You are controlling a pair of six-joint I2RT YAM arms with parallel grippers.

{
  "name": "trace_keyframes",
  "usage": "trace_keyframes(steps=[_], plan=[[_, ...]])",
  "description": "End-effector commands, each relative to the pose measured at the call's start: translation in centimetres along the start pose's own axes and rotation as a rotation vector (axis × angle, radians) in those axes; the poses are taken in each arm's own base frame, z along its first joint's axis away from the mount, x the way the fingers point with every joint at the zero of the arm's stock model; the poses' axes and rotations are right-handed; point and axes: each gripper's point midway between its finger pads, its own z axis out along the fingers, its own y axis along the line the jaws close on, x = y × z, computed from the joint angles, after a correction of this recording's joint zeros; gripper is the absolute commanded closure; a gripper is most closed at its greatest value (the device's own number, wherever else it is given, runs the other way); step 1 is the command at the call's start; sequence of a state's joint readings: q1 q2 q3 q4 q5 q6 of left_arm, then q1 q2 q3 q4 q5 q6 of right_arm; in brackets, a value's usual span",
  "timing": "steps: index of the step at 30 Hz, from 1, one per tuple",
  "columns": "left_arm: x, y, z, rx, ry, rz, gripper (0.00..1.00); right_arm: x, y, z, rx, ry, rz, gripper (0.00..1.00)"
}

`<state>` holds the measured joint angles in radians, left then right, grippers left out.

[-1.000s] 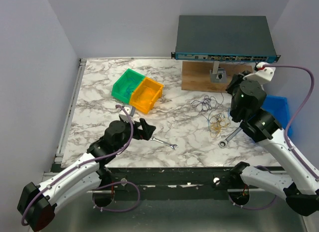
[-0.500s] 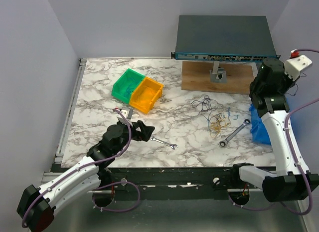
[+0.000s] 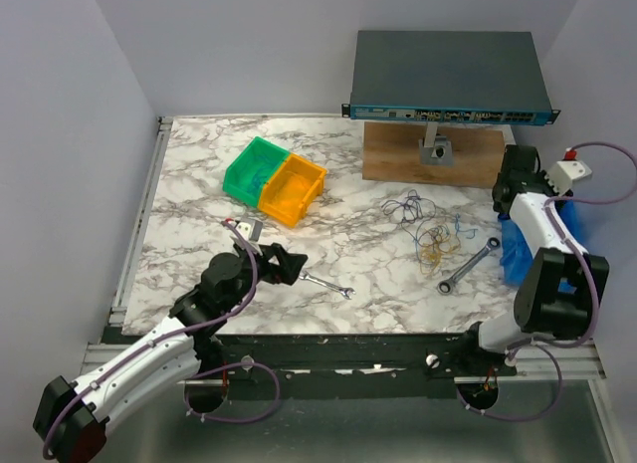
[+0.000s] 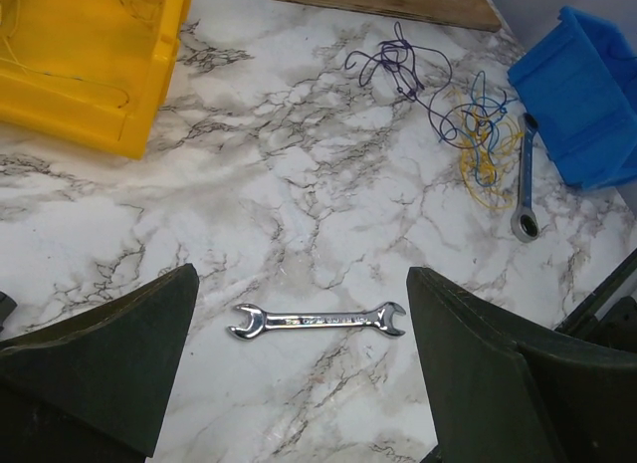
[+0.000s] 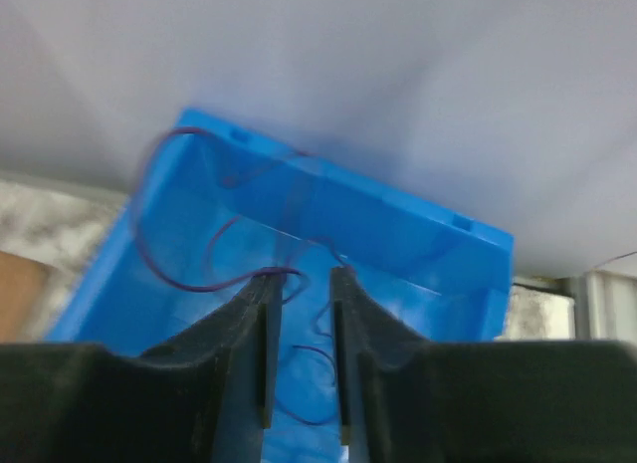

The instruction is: Untangle the cables

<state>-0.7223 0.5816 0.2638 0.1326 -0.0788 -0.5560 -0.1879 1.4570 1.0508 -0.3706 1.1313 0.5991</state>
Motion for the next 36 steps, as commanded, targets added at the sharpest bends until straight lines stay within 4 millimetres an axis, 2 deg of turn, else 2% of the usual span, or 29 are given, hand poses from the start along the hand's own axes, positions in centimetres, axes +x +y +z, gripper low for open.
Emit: trace_keyframes(steps=[1, 2, 3, 6, 8, 9, 11, 12, 13, 14, 16, 18, 20, 24, 27, 31, 36], plan=[[1.0, 0.3, 0.1, -0.006, 0.016, -0.02, 0.12, 3.6, 0.4, 0.9, 0.073, 0.115, 0.061, 0.41], [1.0, 0.3, 0.2, -0.005, 0.019, -0.022, 0.12, 4.0, 0.4, 0.9, 0.088, 0.136, 0.034, 0.31], [1.0, 0.3, 0.3, -0.005, 0.021, -0.023, 0.12, 4.0, 0.4, 0.8, 0.101, 0.149, 0.035, 0.26], [1.2, 0.3, 0.5, -0.01, 0.029, -0.018, 0.12, 4.0, 0.7, 0.3, 0.07, 0.199, 0.009, 0.24], [0.8, 0.2, 0.6, -0.007, 0.022, -0.007, 0.12, 4.1, 2.3, -0.6, -0.07, 0.249, -0.03, 0.24], [0.6, 0.1, 0.8, -0.005, 0.016, 0.002, 0.11, 4.6, 3.6, -1.6, -0.208, 0.287, -0.059, 0.24], [-0.2, -0.3, 1.1, 0.005, 0.0, 0.025, 0.11, 4.8, 6.3, -4.5, -0.511, 0.33, -0.091, 0.24], [-0.8, -0.5, 1.4, 0.008, -0.014, 0.038, 0.11, 5.2, 6.7, -6.0, -0.621, 0.346, -0.095, 0.23], [-1.3, -0.7, 1.7, 0.01, -0.022, 0.046, 0.11, 4.8, 7.9, -8.5, -0.795, 0.349, -0.076, 0.21], [-1.8, -1.1, 2.1, 0.012, -0.024, 0.055, 0.1, 5.2, 8.3, -10.6, -0.927, 0.364, -0.07, 0.18], [-2.8, -2.0, 2.9, 0.028, -0.022, 0.073, 0.1, 5.2, 8.6, -13.4, -1.073, 0.388, -0.05, 0.18], [-3.8, -2.8, 3.7, 0.044, -0.028, 0.091, 0.1, 6.2, 8.9, -15.7, -1.165, 0.427, -0.073, 0.19], [-4.8, -3.4, 4.3, 0.053, -0.039, 0.114, 0.1, 8.0, 9.4, -16.9, -1.177, 0.444, -0.137, 0.21], [-6.1, -3.7, 5.2, 0.051, -0.062, 0.168, 0.1, 11.7, 10.2, -17.8, -1.126, 0.453, -0.286, 0.23], [-5.5, -3.5, 5.6, 0.065, -0.074, 0.192, 0.1, 14.2, 11.0, -18.6, -1.134, 0.484, -0.331, 0.25], [-4.3, -2.8, 5.7, 0.071, -0.083, 0.196, 0.1, 16.5, 12.3, -19.7, -1.144, 0.489, -0.375, 0.25], [-4.4, -3.0, 5.8, 0.073, -0.084, 0.194, 0.1, 19.6, 13.1, -18.9, -1.051, 0.516, -0.447, 0.27]])
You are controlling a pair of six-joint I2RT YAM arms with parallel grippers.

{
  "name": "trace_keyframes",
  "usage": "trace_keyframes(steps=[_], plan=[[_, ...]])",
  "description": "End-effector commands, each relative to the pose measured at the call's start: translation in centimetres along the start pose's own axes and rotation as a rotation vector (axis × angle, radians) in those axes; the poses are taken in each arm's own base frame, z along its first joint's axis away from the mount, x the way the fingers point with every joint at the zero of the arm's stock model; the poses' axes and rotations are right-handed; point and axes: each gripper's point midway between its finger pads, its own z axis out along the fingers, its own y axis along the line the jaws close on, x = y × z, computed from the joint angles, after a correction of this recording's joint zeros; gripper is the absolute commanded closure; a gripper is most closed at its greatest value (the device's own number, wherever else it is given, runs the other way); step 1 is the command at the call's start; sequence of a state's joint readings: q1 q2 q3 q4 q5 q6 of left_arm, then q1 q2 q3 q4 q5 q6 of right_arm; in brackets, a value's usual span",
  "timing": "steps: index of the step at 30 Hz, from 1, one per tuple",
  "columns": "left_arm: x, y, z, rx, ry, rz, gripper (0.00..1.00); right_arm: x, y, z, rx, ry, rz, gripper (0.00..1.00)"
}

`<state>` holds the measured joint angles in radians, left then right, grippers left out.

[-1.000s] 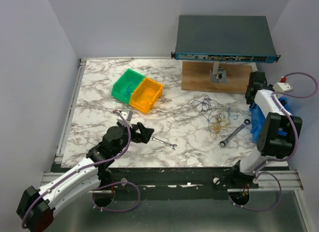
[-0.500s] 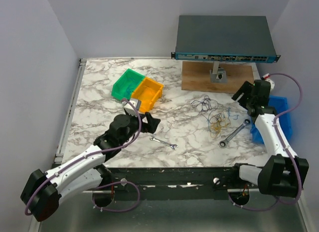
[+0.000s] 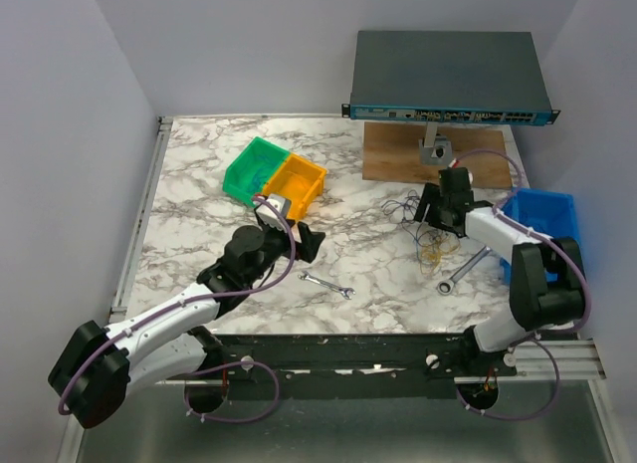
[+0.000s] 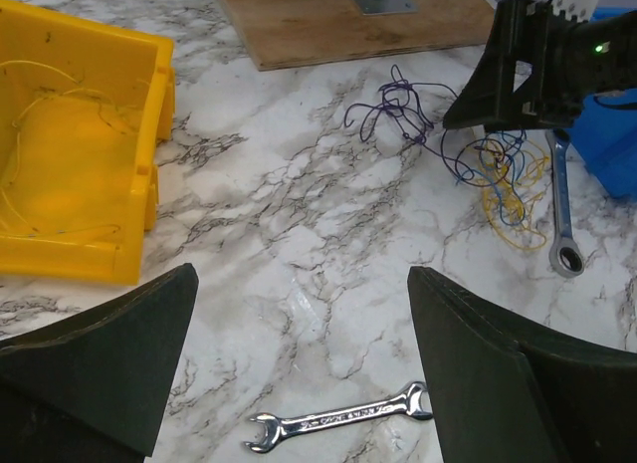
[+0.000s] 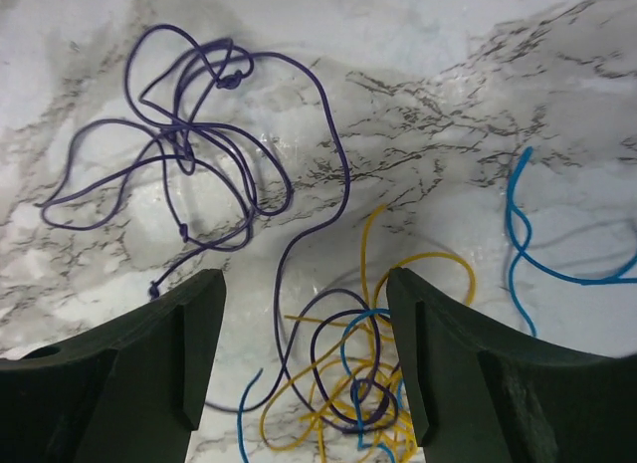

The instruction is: Untangle the cables

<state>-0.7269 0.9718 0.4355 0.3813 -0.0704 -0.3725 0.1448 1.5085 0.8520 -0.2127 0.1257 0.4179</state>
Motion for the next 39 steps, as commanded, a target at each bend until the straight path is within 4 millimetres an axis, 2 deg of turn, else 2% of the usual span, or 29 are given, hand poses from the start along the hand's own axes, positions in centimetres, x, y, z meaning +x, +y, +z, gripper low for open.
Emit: trace_keyframes(steps=[1, 5, 7, 9, 11, 14, 16, 19, 23, 25, 27, 30, 36, 39], plan=[[-1.6, -0.9, 0.1, 0.043, -0.067, 0.012, 0.1, 0.7, -0.2, 1.9, 0.094, 0.025, -0.01, 0.28], [-1.6, -0.7, -0.2, 0.035, -0.073, 0.005, 0.1, 4.8, 0.3, 1.1, 0.163, 0.091, -0.02, 0.29], [-1.7, -0.8, -0.3, 0.039, -0.077, 0.002, 0.1, 7.1, 2.6, 0.1, 0.073, 0.113, -0.01, 0.29], [-1.7, -0.9, -0.3, 0.046, -0.077, 0.001, 0.1, 8.2, 5.7, -1.3, -0.044, 0.114, -0.012, 0.29], [-1.5, -1.0, -0.2, 0.047, -0.069, 0.001, 0.1, 8.6, 8.7, -3.2, -0.141, 0.113, -0.017, 0.29], [-1.4, -1.0, -0.2, 0.048, -0.063, 0.003, 0.1, 9.1, 11.4, -5.8, -0.246, 0.106, -0.005, 0.29], [-1.4, -0.9, -0.3, 0.046, -0.062, 0.005, 0.1, 8.4, 11.8, -6.9, -0.273, 0.078, 0.012, 0.28], [-1.4, -1.0, -0.3, 0.049, -0.064, 0.006, 0.1, 6.0, 9.9, -7.3, -0.162, -0.02, 0.009, 0.25], [-1.2, -1.0, -0.2, 0.053, -0.054, 0.006, 0.1, 4.1, 7.1, -5.8, 0.051, -0.085, -0.062, 0.18], [-1.1, -1.1, -0.1, 0.059, -0.053, 0.006, 0.1, 3.8, 6.6, -4.6, 0.119, -0.084, -0.125, 0.18], [-1.1, -1.1, -0.1, 0.058, -0.051, 0.006, 0.1, 3.6, 6.9, -3.3, 0.146, -0.081, -0.19, 0.18], [-1.2, -1.1, -0.1, 0.056, -0.054, 0.007, 0.1, 3.5, 8.2, -1.4, 0.116, -0.067, -0.249, 0.18], [-1.4, -0.9, -0.2, 0.045, -0.062, 0.013, 0.1, 1.9, 8.3, 1.9, 0.155, -0.058, -0.252, 0.22], [-1.5, -0.7, -0.3, 0.035, -0.064, 0.017, 0.1, 1.6, 7.1, 3.3, 0.221, -0.051, -0.233, 0.26]])
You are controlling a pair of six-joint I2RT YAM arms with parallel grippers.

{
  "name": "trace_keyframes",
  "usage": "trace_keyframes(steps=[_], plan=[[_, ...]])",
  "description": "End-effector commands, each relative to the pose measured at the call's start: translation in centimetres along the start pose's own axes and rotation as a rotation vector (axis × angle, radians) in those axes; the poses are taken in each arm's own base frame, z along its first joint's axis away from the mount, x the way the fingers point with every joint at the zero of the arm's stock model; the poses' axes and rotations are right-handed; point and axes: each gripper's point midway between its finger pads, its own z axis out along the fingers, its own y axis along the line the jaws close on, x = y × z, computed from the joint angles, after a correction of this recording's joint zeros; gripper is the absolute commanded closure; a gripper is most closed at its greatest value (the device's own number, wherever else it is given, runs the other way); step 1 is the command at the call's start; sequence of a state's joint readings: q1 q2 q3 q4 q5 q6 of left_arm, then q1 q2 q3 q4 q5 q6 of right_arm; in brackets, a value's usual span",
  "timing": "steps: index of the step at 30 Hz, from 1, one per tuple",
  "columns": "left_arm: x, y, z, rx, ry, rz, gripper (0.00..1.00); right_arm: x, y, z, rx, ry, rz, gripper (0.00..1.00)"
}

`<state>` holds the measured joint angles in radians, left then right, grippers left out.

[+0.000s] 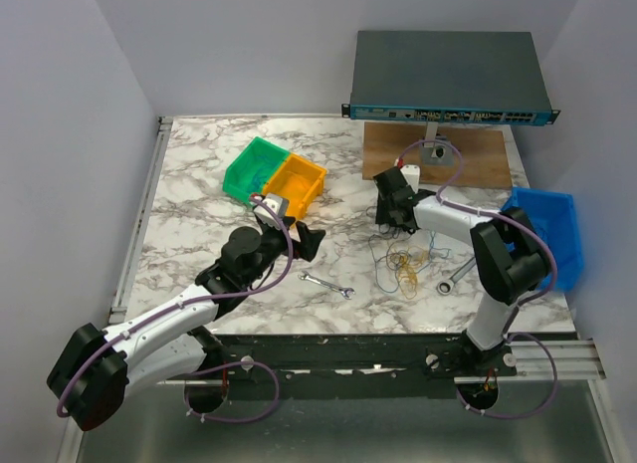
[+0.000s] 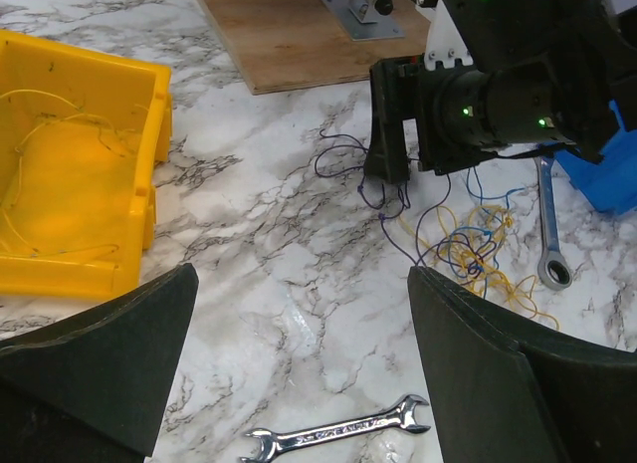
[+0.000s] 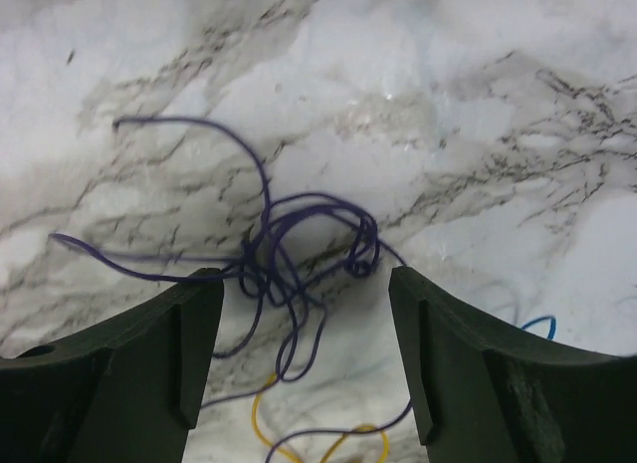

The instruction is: Untangle the cables

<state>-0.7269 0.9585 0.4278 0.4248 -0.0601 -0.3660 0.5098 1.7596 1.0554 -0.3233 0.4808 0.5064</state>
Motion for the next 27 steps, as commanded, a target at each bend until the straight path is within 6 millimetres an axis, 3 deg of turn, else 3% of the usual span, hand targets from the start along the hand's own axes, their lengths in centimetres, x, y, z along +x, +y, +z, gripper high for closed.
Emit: trace_keyframes(steps=[1, 4, 7, 8, 13, 22, 27], plan=[[-0.5, -0.2, -0.2, 0.007, -0.023, 0.015, 0.1, -1.7, -1.4, 2.0, 0.086, -0.029, 0.02, 0.3], [-0.5, -0.1, -0.3, 0.003, -0.024, 0.015, 0.1, -1.8, -1.0, 2.6, 0.068, -0.027, 0.026, 0.44], [-0.5, -0.1, -0.2, 0.003, -0.022, 0.017, 0.1, -2.8, 0.2, 1.5, -0.014, -0.035, 0.021, 0.92], [-0.4, 0.0, -0.2, 0.002, -0.019, 0.017, 0.1, -3.2, 0.5, 0.9, -0.038, -0.045, 0.025, 0.99], [-0.6, -0.6, -0.2, 0.034, -0.026, 0.027, 0.1, -6.5, 1.7, -5.0, -0.2, -0.145, 0.022, 0.99], [0.0, -4.0, 0.0, 0.237, 0.002, 0.049, 0.09, -15.6, 1.5, -21.0, -0.527, -0.414, 0.131, 0.99], [0.7, -5.1, 0.7, 0.295, 0.044, 0.04, 0.08, -17.7, 2.8, -27.7, -0.743, -0.45, 0.168, 0.99]])
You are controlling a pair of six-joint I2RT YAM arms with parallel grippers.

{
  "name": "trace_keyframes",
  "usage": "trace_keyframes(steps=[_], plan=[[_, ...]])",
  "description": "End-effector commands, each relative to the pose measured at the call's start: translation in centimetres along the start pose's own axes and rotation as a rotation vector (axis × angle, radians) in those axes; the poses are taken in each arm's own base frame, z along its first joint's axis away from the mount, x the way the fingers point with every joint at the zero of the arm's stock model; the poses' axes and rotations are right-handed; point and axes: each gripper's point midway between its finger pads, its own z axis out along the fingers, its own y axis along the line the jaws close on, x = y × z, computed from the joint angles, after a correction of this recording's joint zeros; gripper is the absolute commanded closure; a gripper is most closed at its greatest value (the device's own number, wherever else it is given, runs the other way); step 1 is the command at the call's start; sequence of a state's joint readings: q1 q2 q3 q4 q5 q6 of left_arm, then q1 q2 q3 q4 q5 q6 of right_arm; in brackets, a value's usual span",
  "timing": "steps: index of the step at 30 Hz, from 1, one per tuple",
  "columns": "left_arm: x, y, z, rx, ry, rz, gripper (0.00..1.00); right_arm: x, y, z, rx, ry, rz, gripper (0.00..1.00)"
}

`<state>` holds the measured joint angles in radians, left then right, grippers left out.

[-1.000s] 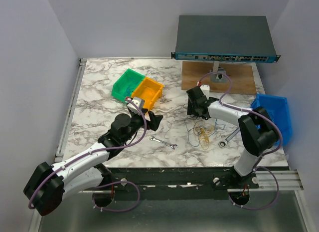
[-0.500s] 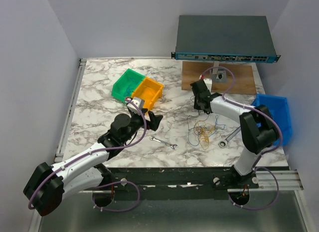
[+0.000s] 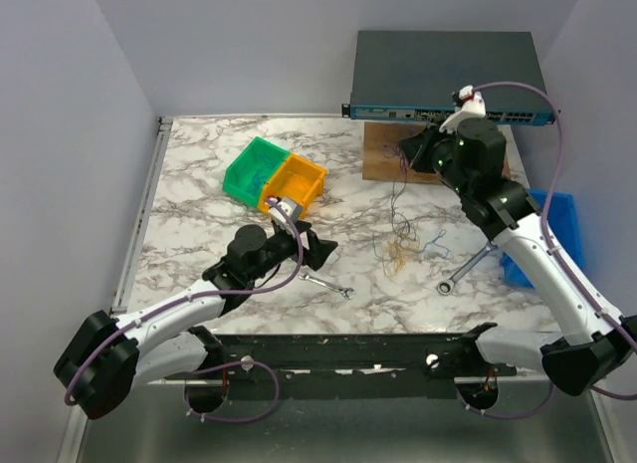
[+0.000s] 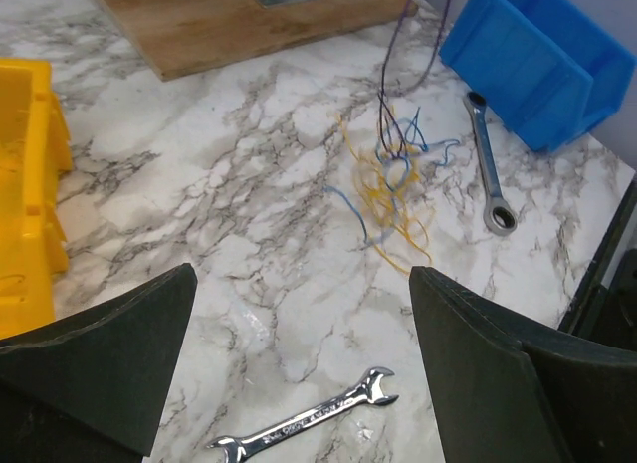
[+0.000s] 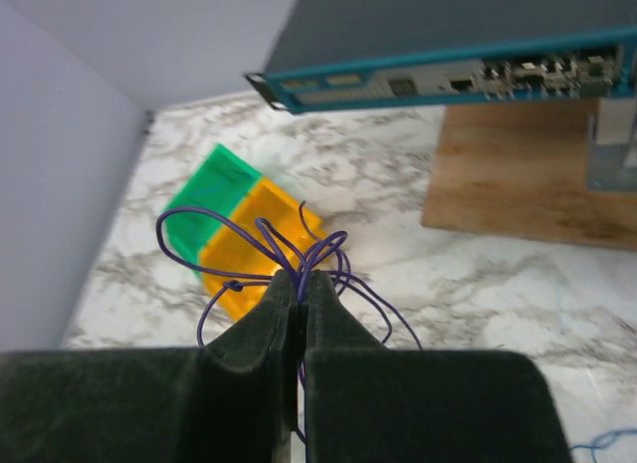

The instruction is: Untangle the cables

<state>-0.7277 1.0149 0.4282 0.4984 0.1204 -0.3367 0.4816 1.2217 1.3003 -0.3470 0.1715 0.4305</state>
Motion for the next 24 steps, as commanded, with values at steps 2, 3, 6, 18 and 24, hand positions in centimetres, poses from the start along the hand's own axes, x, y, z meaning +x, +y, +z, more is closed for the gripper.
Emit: trace_keyframes(steps=[2, 3, 6, 18, 24], plan=[[-0.5, -2.5, 0.7, 0.139, 0.005, 0.012, 0.07, -0.8, 5.4, -2.8, -0.252, 0.083, 0.084, 0.99], [-0.5, -2.7, 0.6, 0.154, 0.003, 0.014, 0.07, -0.9, 6.1, -3.0, -0.286, 0.087, 0.106, 0.99], [-0.7, -3.4, 0.4, 0.193, -0.014, 0.015, 0.07, -0.5, 8.3, -3.4, -0.404, 0.111, 0.176, 0.99], [-0.6, -2.8, 2.4, 0.173, -0.036, -0.002, 0.08, -1.9, 14.1, -5.7, -0.648, 0.15, 0.276, 0.99], [-0.7, -1.8, 2.6, 0.115, -0.04, -0.002, 0.15, 0.3, 14.0, -6.6, -0.668, 0.21, 0.289, 0.98]])
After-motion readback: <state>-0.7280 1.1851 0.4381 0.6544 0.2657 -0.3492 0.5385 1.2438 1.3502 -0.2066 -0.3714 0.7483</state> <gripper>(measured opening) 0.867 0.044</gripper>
